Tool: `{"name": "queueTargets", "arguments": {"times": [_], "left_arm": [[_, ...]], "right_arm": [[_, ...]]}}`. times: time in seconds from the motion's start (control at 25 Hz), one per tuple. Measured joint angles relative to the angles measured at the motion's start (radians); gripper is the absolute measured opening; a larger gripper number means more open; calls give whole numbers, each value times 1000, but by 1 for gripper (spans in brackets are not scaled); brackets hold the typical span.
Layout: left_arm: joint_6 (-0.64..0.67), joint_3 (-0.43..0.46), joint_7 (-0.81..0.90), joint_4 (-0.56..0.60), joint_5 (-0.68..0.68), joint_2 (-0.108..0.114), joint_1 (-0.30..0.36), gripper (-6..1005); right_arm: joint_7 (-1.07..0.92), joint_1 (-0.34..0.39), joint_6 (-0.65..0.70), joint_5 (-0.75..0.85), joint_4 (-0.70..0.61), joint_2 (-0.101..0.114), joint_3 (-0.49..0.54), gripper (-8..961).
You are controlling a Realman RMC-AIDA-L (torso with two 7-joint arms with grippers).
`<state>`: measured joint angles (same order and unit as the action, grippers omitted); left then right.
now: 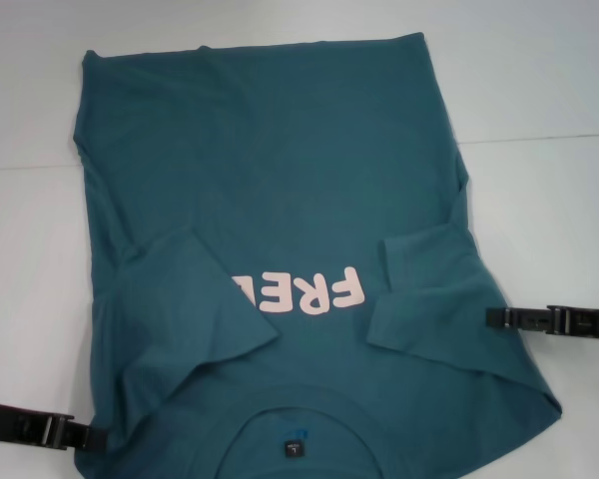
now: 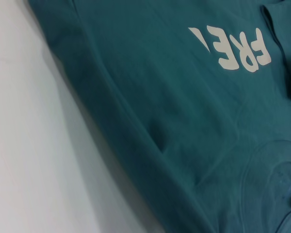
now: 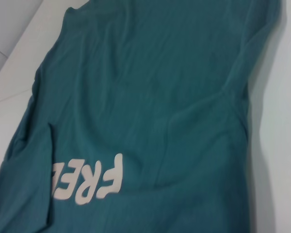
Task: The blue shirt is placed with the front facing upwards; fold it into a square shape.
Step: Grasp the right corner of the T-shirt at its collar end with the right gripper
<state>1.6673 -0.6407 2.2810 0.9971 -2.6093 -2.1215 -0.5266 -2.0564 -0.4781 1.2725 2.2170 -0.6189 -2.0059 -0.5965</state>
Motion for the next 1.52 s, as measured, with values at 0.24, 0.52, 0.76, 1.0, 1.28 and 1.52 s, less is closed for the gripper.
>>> {"name": "queueTargets", "arguments": {"times": [0.24,0.52,0.76,1.0,1.28,1.52], "left_arm": [[-1,0,-2,0,0,0,-4,28],[-11,0,-4,-2,0,0,-7,28],[-13,0,-5,-3,0,0,-9,27],[-14,0,-5,-3,0,0,-9,27],[-14,2,-5,-3,0,0,-6,27],[-14,4,-4,-3,0,-2,-7,28]], "right_arm": [[22,-19,-36,1,0,-18,-2,881],[38,-34,-64,1,7,-26,-2,881],[46,-36,-86,1,9,-29,-2,881],[45,-40,-57,2,11,-32,-15,881],[40,-19,47,1,6,-16,-30,881],[37,11,162,-7,4,26,-23,881]]}}
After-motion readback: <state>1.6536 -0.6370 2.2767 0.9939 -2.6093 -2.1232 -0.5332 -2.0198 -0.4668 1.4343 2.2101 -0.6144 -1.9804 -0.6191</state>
